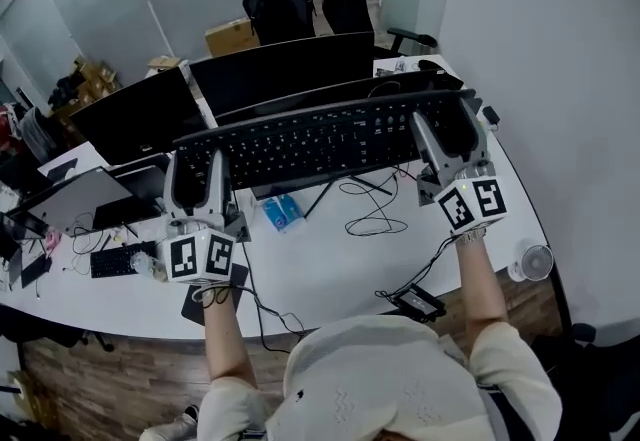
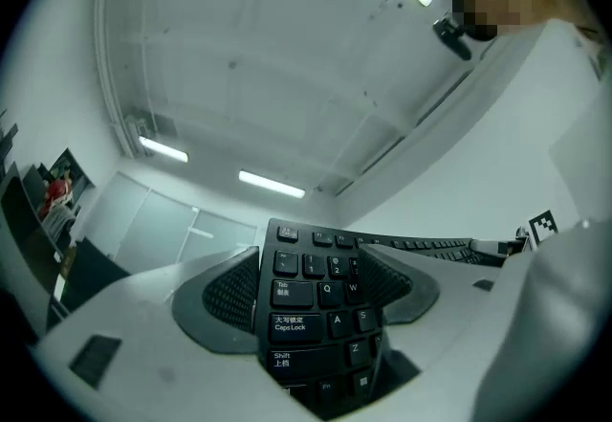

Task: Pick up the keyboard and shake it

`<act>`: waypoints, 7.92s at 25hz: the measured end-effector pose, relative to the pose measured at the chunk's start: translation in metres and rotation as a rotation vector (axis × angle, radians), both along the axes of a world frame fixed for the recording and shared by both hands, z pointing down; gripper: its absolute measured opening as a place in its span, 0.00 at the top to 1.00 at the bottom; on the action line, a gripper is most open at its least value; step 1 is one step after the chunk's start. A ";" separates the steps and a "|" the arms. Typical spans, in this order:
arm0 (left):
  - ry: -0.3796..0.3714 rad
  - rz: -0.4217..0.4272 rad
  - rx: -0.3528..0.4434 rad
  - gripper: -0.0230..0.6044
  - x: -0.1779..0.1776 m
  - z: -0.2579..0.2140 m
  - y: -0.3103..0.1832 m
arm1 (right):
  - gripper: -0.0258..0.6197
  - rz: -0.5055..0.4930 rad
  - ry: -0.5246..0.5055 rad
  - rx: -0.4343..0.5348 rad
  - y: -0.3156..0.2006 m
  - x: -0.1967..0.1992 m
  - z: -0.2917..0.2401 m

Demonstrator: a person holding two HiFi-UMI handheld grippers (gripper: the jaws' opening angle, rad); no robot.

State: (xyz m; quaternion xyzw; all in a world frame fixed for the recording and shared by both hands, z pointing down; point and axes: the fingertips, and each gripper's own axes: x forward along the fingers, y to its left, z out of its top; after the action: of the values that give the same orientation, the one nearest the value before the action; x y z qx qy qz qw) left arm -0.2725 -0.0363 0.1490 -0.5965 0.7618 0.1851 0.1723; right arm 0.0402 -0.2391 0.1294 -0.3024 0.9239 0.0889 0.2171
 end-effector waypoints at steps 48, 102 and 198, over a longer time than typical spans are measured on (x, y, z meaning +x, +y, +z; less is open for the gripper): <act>-0.089 -0.050 0.154 0.47 0.017 -0.027 0.040 | 0.42 0.001 -0.095 0.146 0.037 0.018 -0.029; 0.391 -0.008 -0.614 0.47 -0.022 0.258 -0.074 | 0.42 0.062 0.462 -0.607 -0.085 -0.029 0.249; 0.785 -0.010 -1.216 0.47 0.066 0.575 0.004 | 0.40 0.023 0.910 -1.224 -0.028 0.045 0.585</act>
State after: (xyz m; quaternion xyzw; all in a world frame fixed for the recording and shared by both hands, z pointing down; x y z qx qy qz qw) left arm -0.2068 -0.0319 0.7236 -0.4728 0.7384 -0.0715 -0.4755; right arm 0.0853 -0.2668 0.7140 -0.3121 0.8033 -0.3211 -0.3927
